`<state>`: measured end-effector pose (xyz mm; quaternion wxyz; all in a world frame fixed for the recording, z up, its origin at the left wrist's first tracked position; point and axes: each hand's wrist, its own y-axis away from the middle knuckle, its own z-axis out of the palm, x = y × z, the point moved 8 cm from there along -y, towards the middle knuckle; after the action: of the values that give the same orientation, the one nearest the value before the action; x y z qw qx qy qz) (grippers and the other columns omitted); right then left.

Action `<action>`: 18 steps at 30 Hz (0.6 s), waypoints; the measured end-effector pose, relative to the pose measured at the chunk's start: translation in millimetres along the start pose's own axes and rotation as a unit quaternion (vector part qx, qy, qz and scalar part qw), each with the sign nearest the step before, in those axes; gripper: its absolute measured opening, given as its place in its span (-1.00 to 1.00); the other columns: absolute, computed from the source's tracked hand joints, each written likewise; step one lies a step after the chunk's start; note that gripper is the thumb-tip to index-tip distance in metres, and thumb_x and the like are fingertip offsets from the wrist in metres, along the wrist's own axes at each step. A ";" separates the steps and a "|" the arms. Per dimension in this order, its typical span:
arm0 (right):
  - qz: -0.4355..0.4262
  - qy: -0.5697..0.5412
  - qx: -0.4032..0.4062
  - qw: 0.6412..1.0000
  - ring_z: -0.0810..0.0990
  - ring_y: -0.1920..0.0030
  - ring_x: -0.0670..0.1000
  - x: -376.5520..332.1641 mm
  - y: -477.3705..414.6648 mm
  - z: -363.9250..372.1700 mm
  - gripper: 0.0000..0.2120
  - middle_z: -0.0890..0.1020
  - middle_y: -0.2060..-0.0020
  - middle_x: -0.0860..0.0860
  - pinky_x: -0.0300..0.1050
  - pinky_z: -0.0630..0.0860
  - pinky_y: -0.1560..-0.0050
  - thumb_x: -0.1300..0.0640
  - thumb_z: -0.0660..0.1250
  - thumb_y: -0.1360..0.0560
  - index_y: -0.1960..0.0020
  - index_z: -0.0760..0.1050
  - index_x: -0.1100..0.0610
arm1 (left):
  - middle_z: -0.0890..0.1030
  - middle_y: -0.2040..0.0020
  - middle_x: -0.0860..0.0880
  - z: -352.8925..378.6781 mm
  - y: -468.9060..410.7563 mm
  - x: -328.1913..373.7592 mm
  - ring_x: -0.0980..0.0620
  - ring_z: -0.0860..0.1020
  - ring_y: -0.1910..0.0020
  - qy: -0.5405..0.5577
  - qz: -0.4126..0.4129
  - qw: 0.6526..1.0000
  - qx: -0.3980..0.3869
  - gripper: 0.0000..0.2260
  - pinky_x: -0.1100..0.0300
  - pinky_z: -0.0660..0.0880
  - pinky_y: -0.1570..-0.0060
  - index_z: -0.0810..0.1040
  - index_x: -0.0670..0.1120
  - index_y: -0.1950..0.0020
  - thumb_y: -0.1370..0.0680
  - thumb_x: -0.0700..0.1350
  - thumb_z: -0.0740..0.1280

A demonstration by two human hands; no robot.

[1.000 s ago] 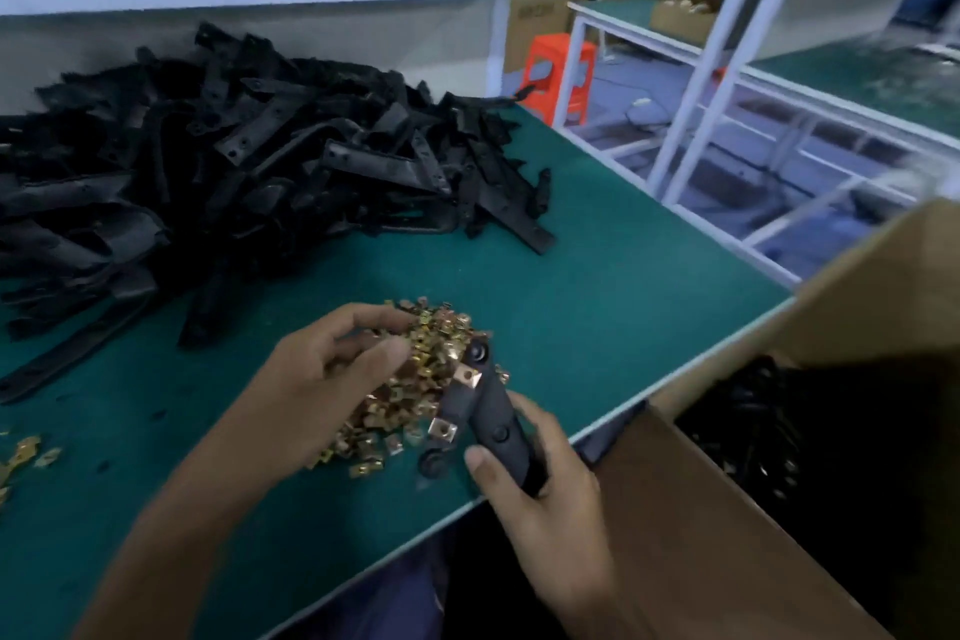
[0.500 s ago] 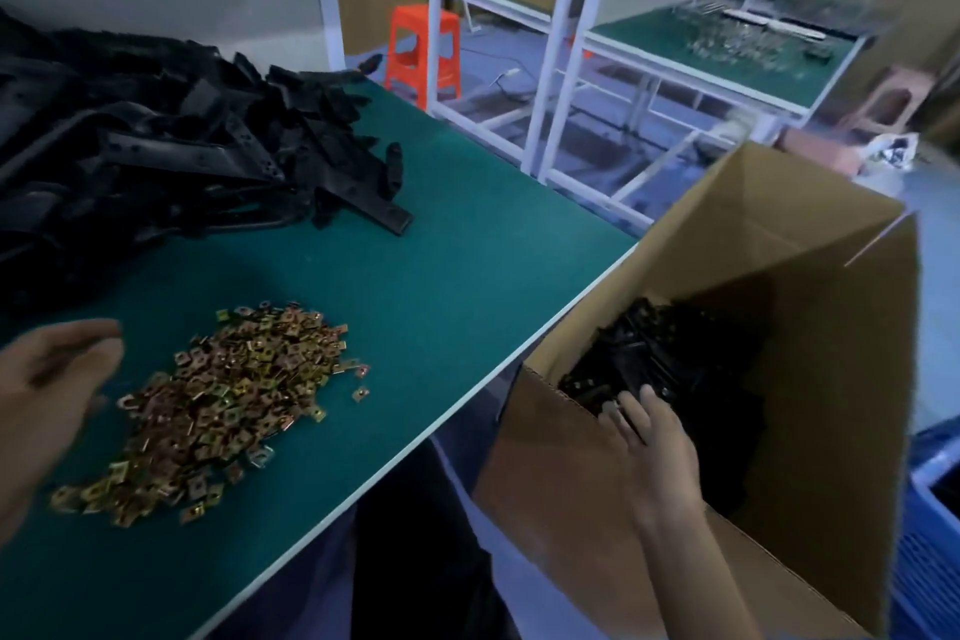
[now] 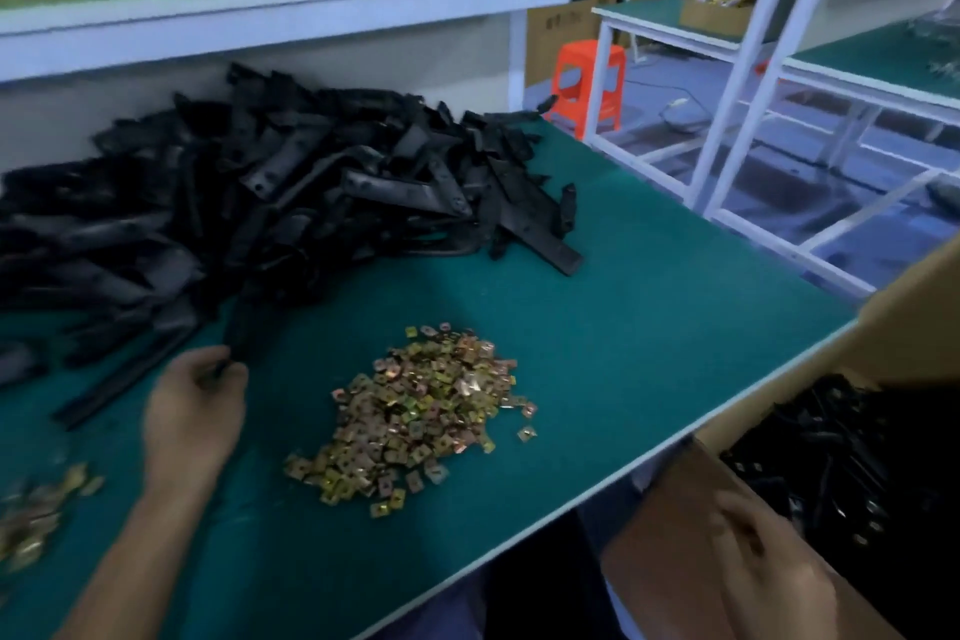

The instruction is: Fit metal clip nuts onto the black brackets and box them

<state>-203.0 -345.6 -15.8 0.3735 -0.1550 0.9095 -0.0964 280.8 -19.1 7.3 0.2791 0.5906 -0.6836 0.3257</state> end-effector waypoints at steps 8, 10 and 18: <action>-0.247 -0.224 -0.206 0.920 0.60 0.05 -0.28 -218.9 53.1 98.4 -0.87 0.64 0.10 -0.27 -0.47 0.44 0.06 0.06 0.41 -0.53 -0.03 0.66 -0.12 | 0.38 -0.41 -0.17 12.3 -28.8 32.2 -0.20 0.41 -0.35 -0.133 -0.015 0.988 -0.073 -0.52 -0.06 0.45 -0.28 0.39 -0.11 -0.47 -0.61 0.05 0.37; -0.254 -0.237 -0.262 0.900 0.60 0.06 -0.24 -244.6 60.5 126.3 -0.84 0.64 0.09 -0.24 -0.38 0.49 0.08 0.20 0.45 -0.54 -0.05 0.68 -0.03 | 0.38 -0.38 -0.19 12.9 -33.8 29.8 -0.24 0.37 -0.36 -0.142 -0.023 0.987 -0.071 -0.52 -0.08 0.40 -0.33 0.34 -0.11 -0.46 -0.61 0.02 0.38; -0.218 -0.256 -0.269 0.903 0.63 0.07 -0.22 -249.4 57.6 145.7 -0.85 0.67 0.09 -0.28 -0.33 0.52 0.15 0.14 0.43 -0.55 -0.05 0.65 -0.09 | 0.43 -0.36 -0.24 -21.3 -9.0 42.7 -0.25 0.40 -0.33 -0.178 0.036 0.983 -0.005 -0.56 -0.08 0.42 -0.25 0.29 -0.21 -0.52 -0.71 0.00 0.15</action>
<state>56.1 -212.3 27.2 0.5069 -0.4632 0.7177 0.1163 283.4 -30.1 54.5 0.1440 0.6127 -0.7448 0.2217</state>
